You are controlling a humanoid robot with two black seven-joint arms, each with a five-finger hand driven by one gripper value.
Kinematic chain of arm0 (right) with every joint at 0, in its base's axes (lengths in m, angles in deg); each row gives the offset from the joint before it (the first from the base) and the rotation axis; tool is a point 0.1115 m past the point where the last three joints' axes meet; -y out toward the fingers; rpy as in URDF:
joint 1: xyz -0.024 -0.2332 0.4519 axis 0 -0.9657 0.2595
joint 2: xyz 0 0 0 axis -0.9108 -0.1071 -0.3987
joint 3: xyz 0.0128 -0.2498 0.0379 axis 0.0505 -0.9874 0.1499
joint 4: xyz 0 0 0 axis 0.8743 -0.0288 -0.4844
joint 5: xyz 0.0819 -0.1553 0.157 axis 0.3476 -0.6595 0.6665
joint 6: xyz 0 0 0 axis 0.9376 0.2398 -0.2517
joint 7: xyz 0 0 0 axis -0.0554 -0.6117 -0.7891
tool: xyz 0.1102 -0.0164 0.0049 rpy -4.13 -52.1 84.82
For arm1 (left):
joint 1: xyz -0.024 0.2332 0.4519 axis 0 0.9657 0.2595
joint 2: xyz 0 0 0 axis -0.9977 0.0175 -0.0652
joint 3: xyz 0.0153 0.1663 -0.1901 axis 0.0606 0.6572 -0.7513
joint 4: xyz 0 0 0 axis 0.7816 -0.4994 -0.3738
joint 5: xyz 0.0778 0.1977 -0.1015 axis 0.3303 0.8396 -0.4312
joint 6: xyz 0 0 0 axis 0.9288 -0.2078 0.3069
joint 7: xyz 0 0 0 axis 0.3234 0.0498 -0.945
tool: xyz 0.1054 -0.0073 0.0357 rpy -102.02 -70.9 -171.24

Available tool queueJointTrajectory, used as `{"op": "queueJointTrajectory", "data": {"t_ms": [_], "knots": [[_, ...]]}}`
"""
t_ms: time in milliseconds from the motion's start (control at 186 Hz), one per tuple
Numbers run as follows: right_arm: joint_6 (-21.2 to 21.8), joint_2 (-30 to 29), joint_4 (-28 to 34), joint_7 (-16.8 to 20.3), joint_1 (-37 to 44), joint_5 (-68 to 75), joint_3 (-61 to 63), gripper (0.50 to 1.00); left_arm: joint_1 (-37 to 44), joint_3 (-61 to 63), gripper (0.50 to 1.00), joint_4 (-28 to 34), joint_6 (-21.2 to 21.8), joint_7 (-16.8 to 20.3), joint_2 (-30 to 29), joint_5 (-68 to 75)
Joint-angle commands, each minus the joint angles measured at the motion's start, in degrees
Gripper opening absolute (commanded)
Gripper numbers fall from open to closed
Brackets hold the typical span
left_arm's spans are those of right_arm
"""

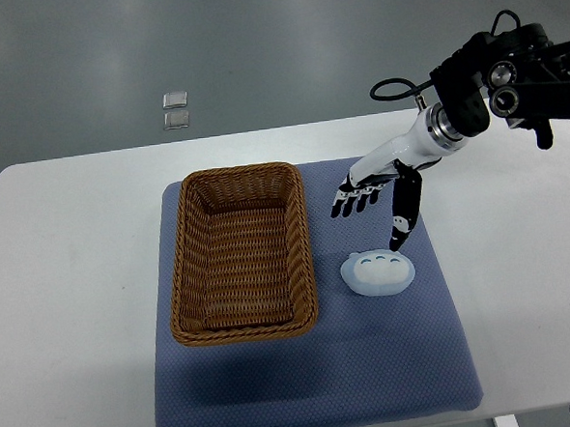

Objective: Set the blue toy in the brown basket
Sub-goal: 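Lower the right hand onto the toy and close fingers around it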

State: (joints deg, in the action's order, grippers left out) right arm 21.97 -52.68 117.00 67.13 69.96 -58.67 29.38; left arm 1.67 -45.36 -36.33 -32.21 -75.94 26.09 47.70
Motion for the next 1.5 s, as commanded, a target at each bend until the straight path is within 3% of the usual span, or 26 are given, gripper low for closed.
{"op": "queueJointTrajectory", "data": {"t_ms": [0, 1191, 1325, 1497], "knots": [[-1.0, -0.1, -0.1, 0.0, -1.9, -0.4, 0.1, 0.909, 0.0, 0.1, 1.000, 0.0, 0.0, 0.0, 0.0, 0.0], [-8.0, -0.8, -2.7, -0.1, -15.1, -1.6, 2.6, 0.895, 0.0, 0.1, 1.000, 0.0, 0.0, 0.0, 0.0, 0.0], [-8.1, -0.8, -2.7, -0.1, -15.6, -2.2, 2.6, 0.856, 0.0, 0.1, 1.000, 0.1, 0.0, 0.0, 0.0, 0.0], [-8.6, -0.9, -3.2, -0.2, -16.1, -3.0, 2.6, 0.707, 0.0, 0.1, 1.000, 0.1, 0.0, 0.0, 0.0, 0.0]]}}
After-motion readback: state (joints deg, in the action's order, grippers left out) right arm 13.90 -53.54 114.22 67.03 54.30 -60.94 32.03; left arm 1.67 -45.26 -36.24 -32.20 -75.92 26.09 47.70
